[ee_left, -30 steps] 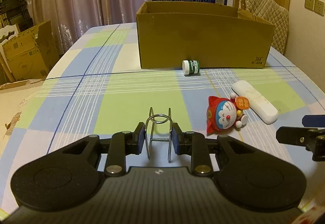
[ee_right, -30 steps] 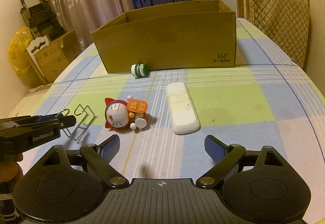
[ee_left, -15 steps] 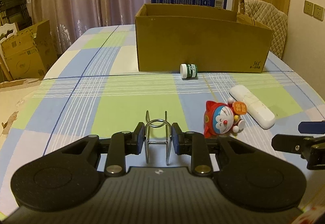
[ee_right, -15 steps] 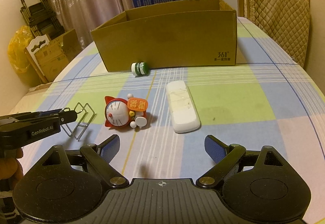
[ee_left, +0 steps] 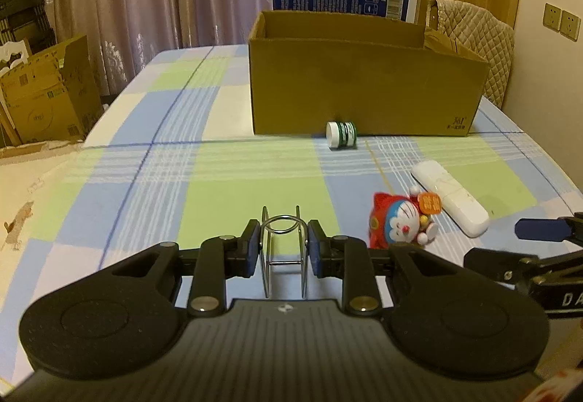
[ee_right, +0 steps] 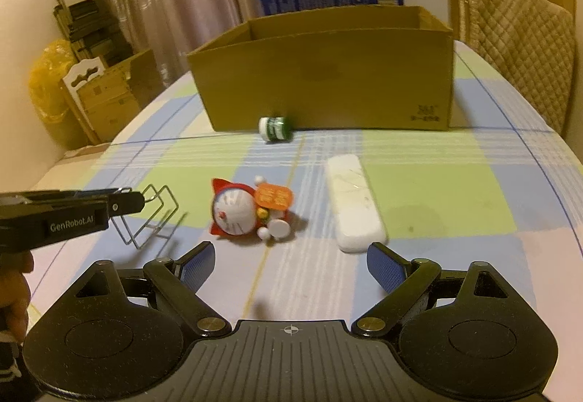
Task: Organize rigid objects
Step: 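Grasp the red Doraemon figure with right gripper while left holds wire stand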
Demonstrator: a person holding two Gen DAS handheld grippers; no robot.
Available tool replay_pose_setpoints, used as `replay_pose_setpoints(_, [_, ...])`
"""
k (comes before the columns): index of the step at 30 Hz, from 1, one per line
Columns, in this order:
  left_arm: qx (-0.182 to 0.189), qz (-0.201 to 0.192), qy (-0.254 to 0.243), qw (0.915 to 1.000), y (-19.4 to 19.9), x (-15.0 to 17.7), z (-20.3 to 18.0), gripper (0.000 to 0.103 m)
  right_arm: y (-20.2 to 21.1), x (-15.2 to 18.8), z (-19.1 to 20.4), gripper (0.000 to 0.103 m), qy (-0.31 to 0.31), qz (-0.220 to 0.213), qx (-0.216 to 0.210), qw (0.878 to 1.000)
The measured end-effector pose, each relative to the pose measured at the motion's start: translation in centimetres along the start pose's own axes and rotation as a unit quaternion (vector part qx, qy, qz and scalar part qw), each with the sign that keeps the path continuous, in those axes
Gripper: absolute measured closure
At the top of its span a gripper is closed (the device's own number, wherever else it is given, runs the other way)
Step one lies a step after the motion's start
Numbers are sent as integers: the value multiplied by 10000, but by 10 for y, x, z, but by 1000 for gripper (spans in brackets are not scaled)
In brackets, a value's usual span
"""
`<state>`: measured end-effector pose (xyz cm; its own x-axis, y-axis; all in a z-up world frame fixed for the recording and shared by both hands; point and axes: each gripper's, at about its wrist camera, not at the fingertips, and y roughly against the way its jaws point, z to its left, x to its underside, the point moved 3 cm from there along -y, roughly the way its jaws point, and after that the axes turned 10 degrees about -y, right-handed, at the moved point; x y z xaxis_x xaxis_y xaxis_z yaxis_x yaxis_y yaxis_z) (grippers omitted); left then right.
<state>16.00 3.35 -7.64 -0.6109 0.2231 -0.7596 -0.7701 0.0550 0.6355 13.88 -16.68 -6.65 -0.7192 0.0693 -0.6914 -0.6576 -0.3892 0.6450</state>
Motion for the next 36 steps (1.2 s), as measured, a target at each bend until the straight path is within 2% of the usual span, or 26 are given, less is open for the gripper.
replay_pose_setpoints(8, [70, -88, -113, 9999, 1, -26, 25, 80, -23, -11, 21, 15, 290, -82, -147, 9994])
replay_pose_setpoints(12, [46, -126, -200, 9997, -2, -34, 31, 80, -41, -17, 26, 15, 183, -39, -175, 9997])
replay_pose_setpoints(19, [152, -24, 63, 9999, -11, -29, 33, 80, -69, -17, 21, 15, -349, 166, -103, 9992])
replay_pose_setpoints(23, [170, 0, 153, 9997, -14, -28, 33, 80, -75, -19, 23, 16, -361, 149, -39, 9992])
replay_pose_setpoints(24, [176, 6, 163, 9997, -14, -28, 34, 80, -77, -20, 23, 20, -340, 147, -14, 9993])
replay_pose_setpoints(25, [177, 12, 169, 9997, -15, -28, 33, 80, -78, -20, 22, 29, -327, 163, 14, 9993])
replay_pose_setpoints(27, [184, 20, 175, 9997, -16, -28, 33, 80, -82, -20, 20, 37, -345, 215, 19, 9992])
replay_pose_setpoints(36, [256, -28, 131, 9996, -17, -35, 23, 80, -65, -20, 17, 39, -221, 83, 56, 9997])
